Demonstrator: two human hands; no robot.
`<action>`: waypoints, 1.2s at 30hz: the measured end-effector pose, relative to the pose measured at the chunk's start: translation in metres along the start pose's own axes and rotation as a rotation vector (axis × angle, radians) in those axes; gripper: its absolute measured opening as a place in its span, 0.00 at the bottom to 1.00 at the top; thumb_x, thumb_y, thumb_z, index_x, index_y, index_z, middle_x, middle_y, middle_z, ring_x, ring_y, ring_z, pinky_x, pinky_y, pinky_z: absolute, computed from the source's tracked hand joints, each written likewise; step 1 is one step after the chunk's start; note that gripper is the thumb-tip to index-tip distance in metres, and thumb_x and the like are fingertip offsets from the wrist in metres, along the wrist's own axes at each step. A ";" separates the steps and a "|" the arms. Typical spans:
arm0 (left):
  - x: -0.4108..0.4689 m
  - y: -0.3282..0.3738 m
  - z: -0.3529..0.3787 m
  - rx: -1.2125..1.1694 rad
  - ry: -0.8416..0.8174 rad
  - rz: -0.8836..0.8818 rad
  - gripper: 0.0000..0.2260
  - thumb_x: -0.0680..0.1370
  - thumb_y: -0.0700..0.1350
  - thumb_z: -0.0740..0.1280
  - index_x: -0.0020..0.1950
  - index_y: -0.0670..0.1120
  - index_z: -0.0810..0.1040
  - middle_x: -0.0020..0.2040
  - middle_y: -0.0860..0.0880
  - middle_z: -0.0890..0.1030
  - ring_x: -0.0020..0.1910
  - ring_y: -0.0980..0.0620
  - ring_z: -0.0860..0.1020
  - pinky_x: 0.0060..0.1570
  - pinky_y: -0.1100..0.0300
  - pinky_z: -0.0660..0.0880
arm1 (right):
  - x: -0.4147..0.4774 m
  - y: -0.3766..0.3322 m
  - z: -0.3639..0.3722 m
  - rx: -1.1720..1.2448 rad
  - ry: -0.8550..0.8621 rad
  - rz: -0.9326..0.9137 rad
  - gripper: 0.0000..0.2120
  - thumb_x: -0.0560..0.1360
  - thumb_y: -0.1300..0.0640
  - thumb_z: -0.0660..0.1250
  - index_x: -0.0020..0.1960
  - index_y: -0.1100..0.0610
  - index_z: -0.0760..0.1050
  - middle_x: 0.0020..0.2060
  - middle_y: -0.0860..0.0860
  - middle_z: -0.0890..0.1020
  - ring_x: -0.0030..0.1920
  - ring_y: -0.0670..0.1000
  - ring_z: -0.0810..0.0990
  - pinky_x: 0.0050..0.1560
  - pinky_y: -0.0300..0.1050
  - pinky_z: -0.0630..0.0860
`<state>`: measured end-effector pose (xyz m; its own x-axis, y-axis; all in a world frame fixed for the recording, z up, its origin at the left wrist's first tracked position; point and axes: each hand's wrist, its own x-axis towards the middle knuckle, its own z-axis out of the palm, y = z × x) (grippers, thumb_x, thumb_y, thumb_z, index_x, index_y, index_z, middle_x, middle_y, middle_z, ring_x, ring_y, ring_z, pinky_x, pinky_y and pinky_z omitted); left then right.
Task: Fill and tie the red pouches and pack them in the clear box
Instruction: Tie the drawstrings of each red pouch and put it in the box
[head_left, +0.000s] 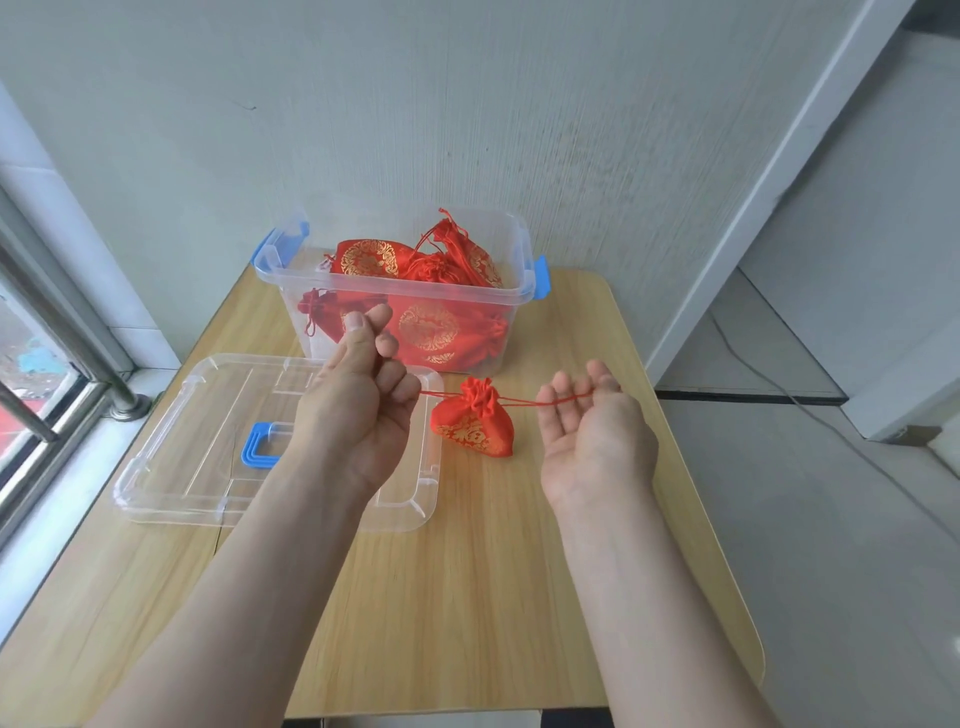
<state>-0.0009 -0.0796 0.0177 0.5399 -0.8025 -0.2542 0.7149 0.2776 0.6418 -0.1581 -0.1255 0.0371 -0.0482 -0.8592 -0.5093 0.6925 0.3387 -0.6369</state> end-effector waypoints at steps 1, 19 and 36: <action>-0.001 0.000 0.000 0.041 -0.021 0.005 0.13 0.87 0.52 0.61 0.56 0.48 0.83 0.34 0.54 0.71 0.25 0.58 0.61 0.26 0.67 0.66 | 0.001 0.000 0.000 -0.046 -0.016 -0.012 0.12 0.87 0.60 0.59 0.57 0.59 0.81 0.36 0.49 0.77 0.27 0.46 0.78 0.30 0.39 0.77; -0.017 -0.012 -0.001 0.933 -0.349 0.052 0.27 0.85 0.34 0.63 0.83 0.50 0.64 0.42 0.44 0.82 0.41 0.50 0.73 0.45 0.53 0.71 | -0.006 0.010 -0.005 -1.027 -0.424 -0.265 0.11 0.78 0.46 0.74 0.43 0.53 0.88 0.31 0.41 0.83 0.34 0.43 0.79 0.39 0.38 0.75; -0.015 -0.019 -0.003 0.958 -0.307 -0.094 0.06 0.83 0.40 0.70 0.50 0.38 0.83 0.37 0.43 0.82 0.39 0.46 0.77 0.45 0.53 0.76 | 0.003 0.009 -0.005 -0.873 -0.262 -0.358 0.13 0.84 0.57 0.65 0.44 0.57 0.84 0.32 0.44 0.78 0.29 0.43 0.74 0.33 0.38 0.75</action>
<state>-0.0218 -0.0710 0.0068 0.2653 -0.9381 -0.2228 0.0175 -0.2264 0.9739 -0.1553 -0.1236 0.0269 0.0827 -0.9887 -0.1248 -0.1135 0.1151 -0.9868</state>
